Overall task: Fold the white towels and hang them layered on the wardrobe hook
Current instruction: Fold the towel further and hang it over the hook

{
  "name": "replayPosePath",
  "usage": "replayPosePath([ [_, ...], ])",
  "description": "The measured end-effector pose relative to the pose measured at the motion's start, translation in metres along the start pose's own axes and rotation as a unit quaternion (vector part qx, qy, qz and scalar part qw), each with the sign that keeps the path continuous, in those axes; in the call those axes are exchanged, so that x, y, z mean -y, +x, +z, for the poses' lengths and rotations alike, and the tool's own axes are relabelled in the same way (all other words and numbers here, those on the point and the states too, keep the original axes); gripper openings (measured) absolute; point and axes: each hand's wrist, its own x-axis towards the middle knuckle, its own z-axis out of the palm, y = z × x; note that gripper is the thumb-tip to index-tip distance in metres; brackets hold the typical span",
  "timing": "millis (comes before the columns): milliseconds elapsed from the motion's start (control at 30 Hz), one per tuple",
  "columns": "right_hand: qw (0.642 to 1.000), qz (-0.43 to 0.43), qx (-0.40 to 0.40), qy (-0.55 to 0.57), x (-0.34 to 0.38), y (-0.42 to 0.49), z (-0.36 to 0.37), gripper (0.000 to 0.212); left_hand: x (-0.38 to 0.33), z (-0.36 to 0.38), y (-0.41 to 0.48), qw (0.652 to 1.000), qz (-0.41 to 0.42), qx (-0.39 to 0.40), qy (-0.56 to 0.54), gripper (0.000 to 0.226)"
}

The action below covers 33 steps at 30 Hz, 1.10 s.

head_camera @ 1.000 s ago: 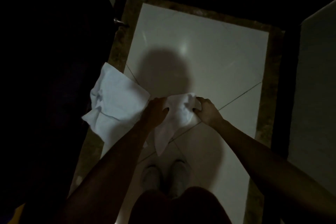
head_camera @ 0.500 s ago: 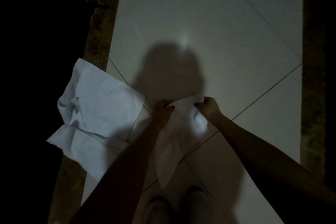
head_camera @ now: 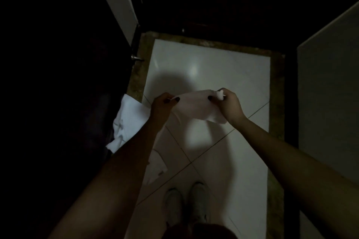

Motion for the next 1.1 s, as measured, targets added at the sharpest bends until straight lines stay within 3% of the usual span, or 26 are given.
replayPosePath([
  [167, 0.995, -0.085, -0.055, -0.021, 0.136, -0.060, -0.058, 0.017, -0.133, -0.054, -0.060, 0.998, 0.055, -0.024, -0.035, 0.028],
  [267, 0.985, -0.149, -0.044, -0.076, 0.218, -0.099, -0.092, 0.015, -0.216, -0.098, -0.101, 0.994, 0.084, -0.039, -0.053, 0.022],
  [433, 0.948, -0.292, -0.008, -0.125, 0.352, -0.169, -0.148, 0.040, -0.350, -0.178, -0.183, 0.988, 0.137, -0.028, -0.060, 0.009],
  [600, 0.909, -0.400, 0.002, -0.119, 0.466, -0.235, -0.186, 0.034, -0.455, -0.246, -0.267, 0.974, 0.219, -0.019, -0.045, 0.012],
  [800, 0.879, -0.471, 0.029, -0.067, 0.551, -0.313, -0.206, 0.043, -0.524, -0.285, -0.350, 0.958, 0.265, -0.058, -0.095, 0.012],
  [1000, 0.883, -0.451, 0.103, -0.075, 0.586, -0.357, -0.213, 0.032, -0.547, -0.291, -0.412, 0.941, 0.288, -0.102, -0.147, 0.014],
  [1100, 0.882, -0.449, 0.124, -0.067, 0.593, -0.369, -0.217, 0.022, -0.542, -0.286, -0.435, 0.945, 0.292, -0.083, -0.121, 0.014],
])
